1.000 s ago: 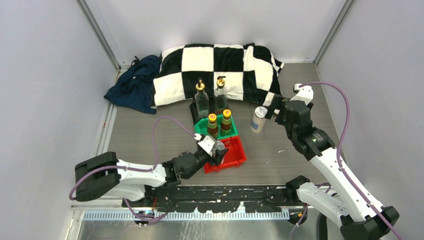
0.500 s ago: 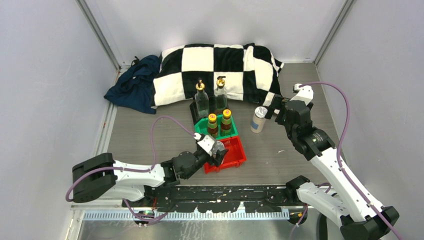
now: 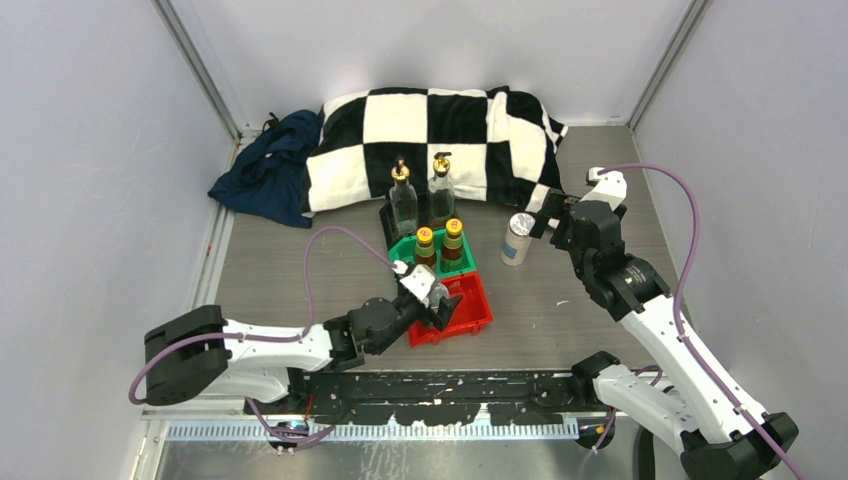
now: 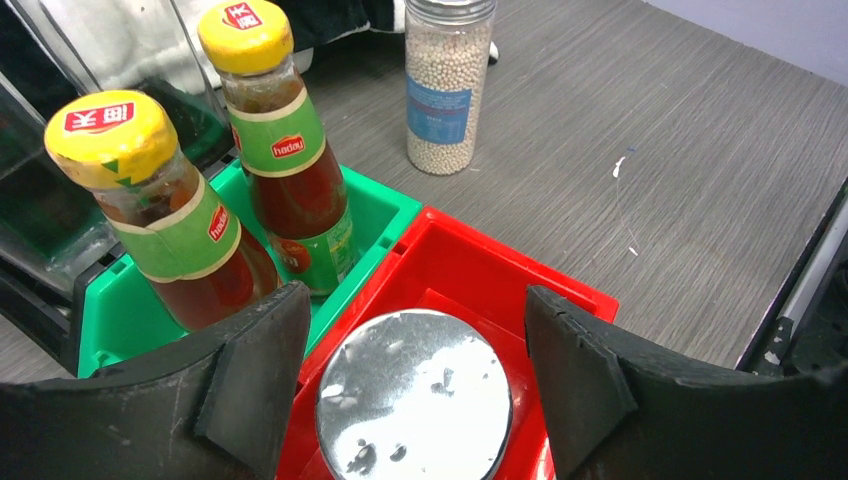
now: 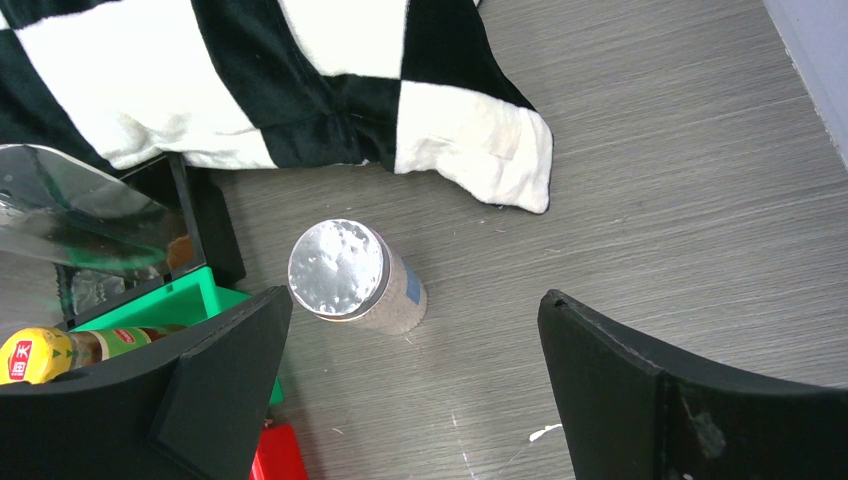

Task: Organize the condiment bottles
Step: Place the bottle in the storage box, then pick up the bottle from the center of the board.

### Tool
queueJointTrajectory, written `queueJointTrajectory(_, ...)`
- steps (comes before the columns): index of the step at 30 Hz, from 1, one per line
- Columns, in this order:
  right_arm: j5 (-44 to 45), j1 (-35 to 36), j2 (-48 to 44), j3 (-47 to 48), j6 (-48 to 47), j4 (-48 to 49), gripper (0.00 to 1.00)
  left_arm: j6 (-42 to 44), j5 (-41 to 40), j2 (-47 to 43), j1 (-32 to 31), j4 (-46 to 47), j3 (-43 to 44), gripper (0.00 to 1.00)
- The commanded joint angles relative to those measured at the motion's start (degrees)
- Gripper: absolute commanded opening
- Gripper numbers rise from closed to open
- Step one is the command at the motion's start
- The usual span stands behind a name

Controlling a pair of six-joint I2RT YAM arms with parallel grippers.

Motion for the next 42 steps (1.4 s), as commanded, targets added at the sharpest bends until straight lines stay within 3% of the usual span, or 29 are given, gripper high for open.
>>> queueJointTrajectory(1,-0.13,-0.36,-0.47,0.21,0.65,1.84,1.0,0.61,-2.33,-1.94,-0.32,-0.83,2.4,0.81)
queueJointTrajectory(7,-0.46,-0.32,-0.02,0.21,0.75,1.75,1.0,2.98,-4.15,-6.51,-1.05,-3.05,3.81,0.84)
queueJointTrajectory(10,-0.64,-0.34,0.23,0.38,0.98,1.43,1.0,4.7,-5.55,-8.88,-1.84,-4.32,5.13,0.96)
queueJointTrajectory(18,-2.44,-0.34,2.24,1.29,2.22,0.1,1.0,8.41,-10.57,-19.37,-4.72,-4.68,6.47,0.94)
queueJointTrajectory(26,-5.15,-0.28,5.52,1.62,3.98,1.51,1.0,8.04,-15.27,-29.89,-5.11,4.73,0.16,0.93)
queueJointTrajectory(31,-6.34,-0.31,8.54,1.7,4.26,3.37,1.0,9.54,-17.41,-29.4,-5.13,12.82,-3.24,0.93)
queueJointTrajectory(33,-6.65,-0.35,9.75,1.71,4.14,3.94,1.0,10.07,-18.18,-28.57,-5.18,14.76,-3.78,1.0)
queueJointTrajectory(42,-6.72,-0.36,13.58,2.73,3.05,5.03,1.0,12.92,-17.72,-24.66,-5.14,23.66,-5.37,1.0)
